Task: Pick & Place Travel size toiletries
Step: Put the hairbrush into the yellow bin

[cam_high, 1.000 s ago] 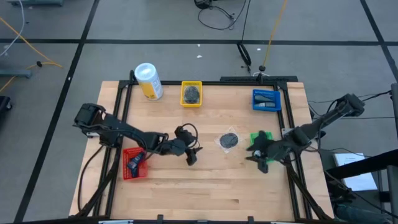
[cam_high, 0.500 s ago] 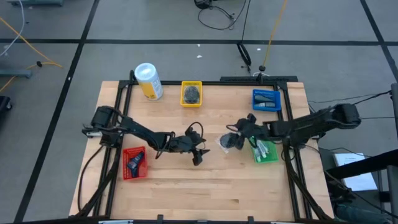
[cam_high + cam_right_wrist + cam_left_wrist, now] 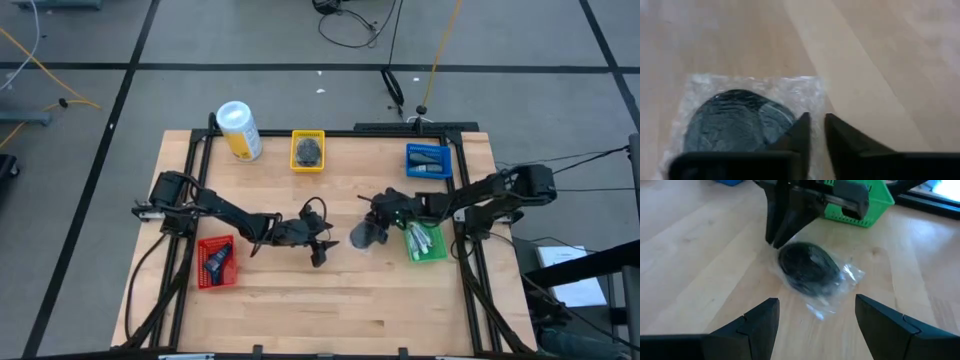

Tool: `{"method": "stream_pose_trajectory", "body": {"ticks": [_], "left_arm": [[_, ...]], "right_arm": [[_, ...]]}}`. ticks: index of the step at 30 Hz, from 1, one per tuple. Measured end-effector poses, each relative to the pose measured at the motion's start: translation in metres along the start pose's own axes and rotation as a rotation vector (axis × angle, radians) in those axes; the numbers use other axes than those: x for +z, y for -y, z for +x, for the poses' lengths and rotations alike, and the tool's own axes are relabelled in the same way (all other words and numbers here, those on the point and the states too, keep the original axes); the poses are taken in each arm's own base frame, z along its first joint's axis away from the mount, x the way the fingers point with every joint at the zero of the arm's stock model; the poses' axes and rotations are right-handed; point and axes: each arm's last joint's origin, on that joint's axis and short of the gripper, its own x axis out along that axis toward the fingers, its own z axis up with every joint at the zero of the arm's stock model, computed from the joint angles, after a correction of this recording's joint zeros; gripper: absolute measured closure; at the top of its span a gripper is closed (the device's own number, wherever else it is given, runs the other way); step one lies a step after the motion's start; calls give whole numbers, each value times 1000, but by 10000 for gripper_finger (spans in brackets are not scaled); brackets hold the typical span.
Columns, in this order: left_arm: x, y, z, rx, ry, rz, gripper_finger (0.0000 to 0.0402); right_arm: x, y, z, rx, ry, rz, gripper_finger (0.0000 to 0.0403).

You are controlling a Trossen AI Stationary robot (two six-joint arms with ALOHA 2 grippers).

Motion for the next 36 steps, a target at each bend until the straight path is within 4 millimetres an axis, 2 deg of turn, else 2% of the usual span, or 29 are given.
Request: {"method": "stream_pose_trajectory", "body": {"ticks": [3,8,12,16,23,26,28,30,36], "left_arm": [[1,0,0,-2,14,4,144],[3,-1,0,39,45,-15,144],[4,-2,0,51,48,-22,144],[4,-1,0,47,52,-23,144],[4,-1,0,47,50,-18,144],[4,-1,0,47,50,-15,144],[4,-1,0,48,49,-14,144],[3,-1,0,48,47,-11,144],[3,-1,0,45,44,-1,144]], "right_arm": [[3,-8,-1,26,48,-98,393],[12,-28,-8,109,177,-215,396],[14,-36,-13,139,210,-240,396],[13,-29,-9,111,190,-220,356],[7,-17,7,23,156,-194,237],[3,-16,14,20,146,-210,217],[1,-14,17,15,134,-222,224],[-2,-14,20,26,116,-241,248],[-4,-15,24,85,110,-306,371]]}}
